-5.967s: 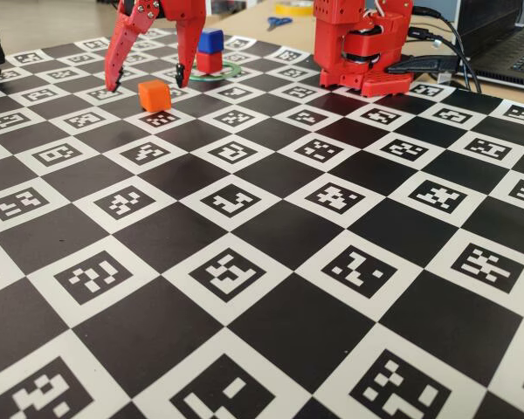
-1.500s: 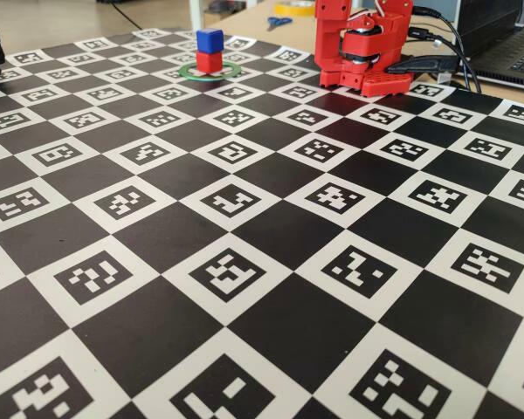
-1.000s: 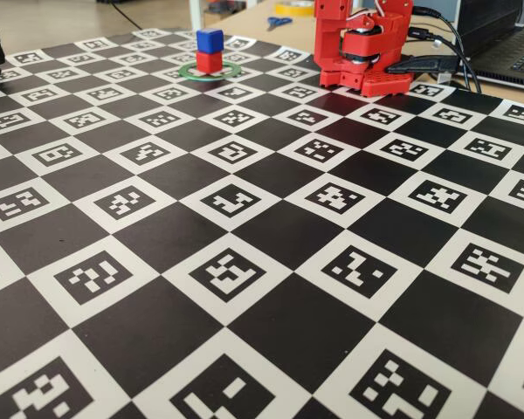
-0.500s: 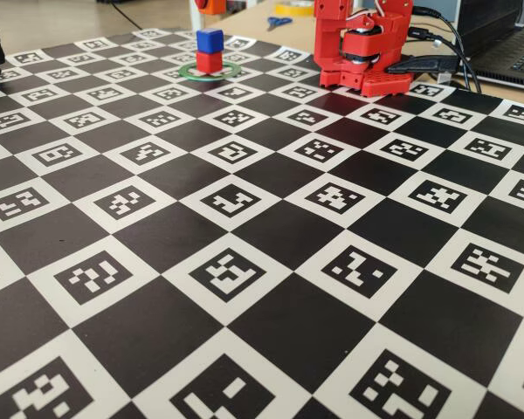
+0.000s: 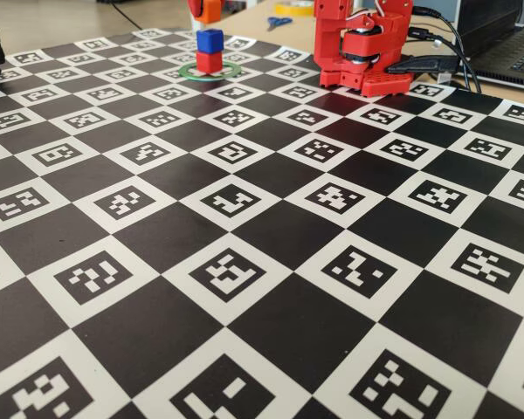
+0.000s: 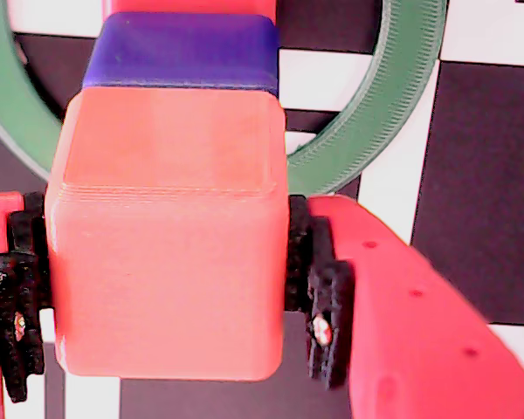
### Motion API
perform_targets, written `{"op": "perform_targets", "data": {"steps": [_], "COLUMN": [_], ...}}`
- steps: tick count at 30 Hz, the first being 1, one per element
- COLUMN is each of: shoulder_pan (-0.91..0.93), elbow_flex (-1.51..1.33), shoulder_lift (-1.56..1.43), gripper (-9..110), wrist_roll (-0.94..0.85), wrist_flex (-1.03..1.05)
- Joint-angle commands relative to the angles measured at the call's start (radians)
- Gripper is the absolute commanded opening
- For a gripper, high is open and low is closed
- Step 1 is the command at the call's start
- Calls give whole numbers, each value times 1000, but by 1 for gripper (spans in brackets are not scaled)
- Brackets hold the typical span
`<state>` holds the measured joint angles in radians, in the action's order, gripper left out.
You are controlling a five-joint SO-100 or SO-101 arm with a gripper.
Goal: Grab the red cube then put it in the green circle then put the blue cube on top and finally the orange cube on top
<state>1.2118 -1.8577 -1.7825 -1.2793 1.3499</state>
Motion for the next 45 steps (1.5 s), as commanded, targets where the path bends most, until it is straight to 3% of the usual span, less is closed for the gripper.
{"op": "perform_targets", "data": {"steps": [1, 35, 45], "shoulder_pan": [14, 12, 14], "elbow_flex": [3, -46, -51], "shoulder_lift": [-15, -12, -14], "gripper": [13, 13, 42], "wrist_roll": [6, 15, 17], "wrist_flex": [-18, -61, -63]}}
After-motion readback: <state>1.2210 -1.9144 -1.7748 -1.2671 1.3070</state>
